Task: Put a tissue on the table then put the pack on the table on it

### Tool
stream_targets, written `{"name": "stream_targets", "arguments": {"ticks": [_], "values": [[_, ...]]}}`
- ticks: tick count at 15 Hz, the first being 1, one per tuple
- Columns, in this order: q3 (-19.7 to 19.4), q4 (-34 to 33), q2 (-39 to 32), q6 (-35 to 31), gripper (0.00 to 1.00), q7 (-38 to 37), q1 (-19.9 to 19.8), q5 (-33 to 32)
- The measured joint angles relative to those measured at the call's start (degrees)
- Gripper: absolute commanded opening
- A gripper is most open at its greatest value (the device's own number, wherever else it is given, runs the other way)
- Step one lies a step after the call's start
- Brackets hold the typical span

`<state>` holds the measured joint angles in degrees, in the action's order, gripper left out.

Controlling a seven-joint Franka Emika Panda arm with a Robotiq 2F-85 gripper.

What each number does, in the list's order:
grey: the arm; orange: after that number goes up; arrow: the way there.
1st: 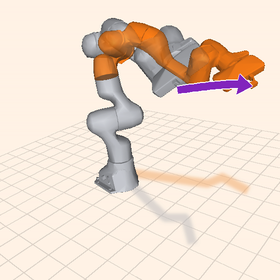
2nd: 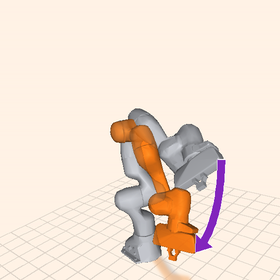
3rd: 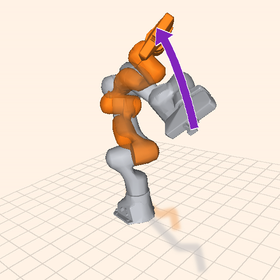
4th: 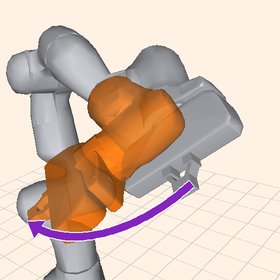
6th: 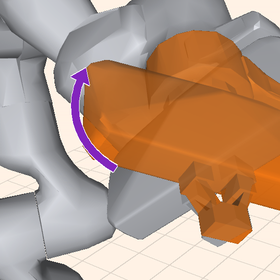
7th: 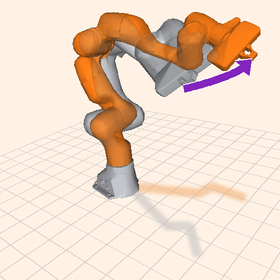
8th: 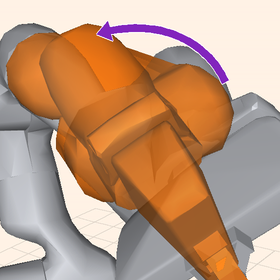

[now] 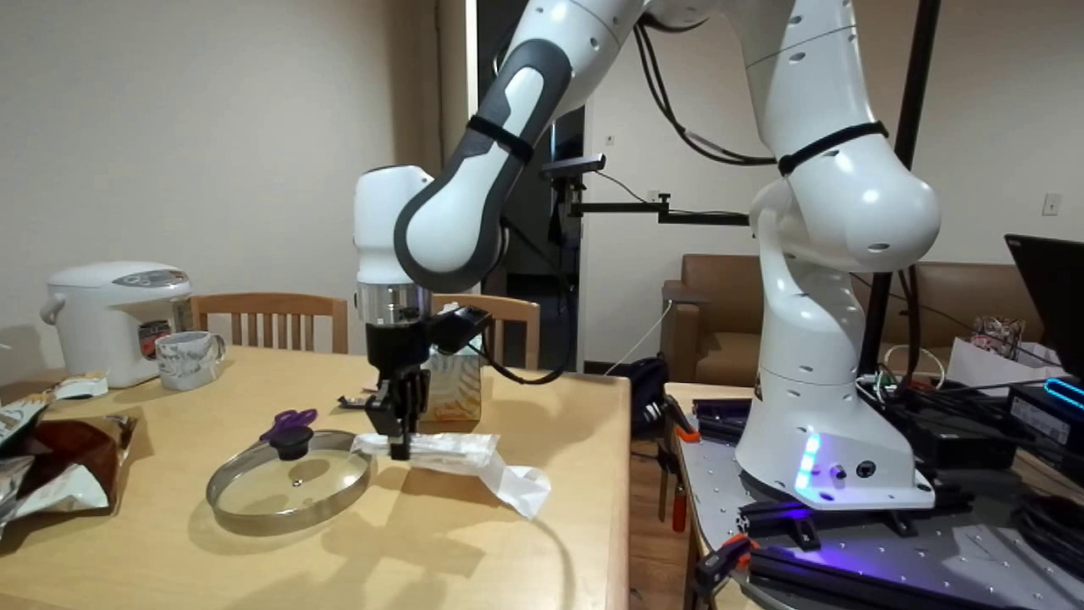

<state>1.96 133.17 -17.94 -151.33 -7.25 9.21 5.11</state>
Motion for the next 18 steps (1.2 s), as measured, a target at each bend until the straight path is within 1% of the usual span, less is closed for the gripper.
{"name": "stream_targets", "arguments": {"ticks": [9, 14, 18], "values": [[-1.6, 4.6, 6.1, 0.0, 0.05, -0.7, -0.4, -0.1], [-1.9, 7.3, 9.9, 0.0, 0.05, -1.5, -1.3, -0.1], [-1.9, 9.2, 11.3, -0.2, 0.05, -2.3, -2.1, -0.1]]}}
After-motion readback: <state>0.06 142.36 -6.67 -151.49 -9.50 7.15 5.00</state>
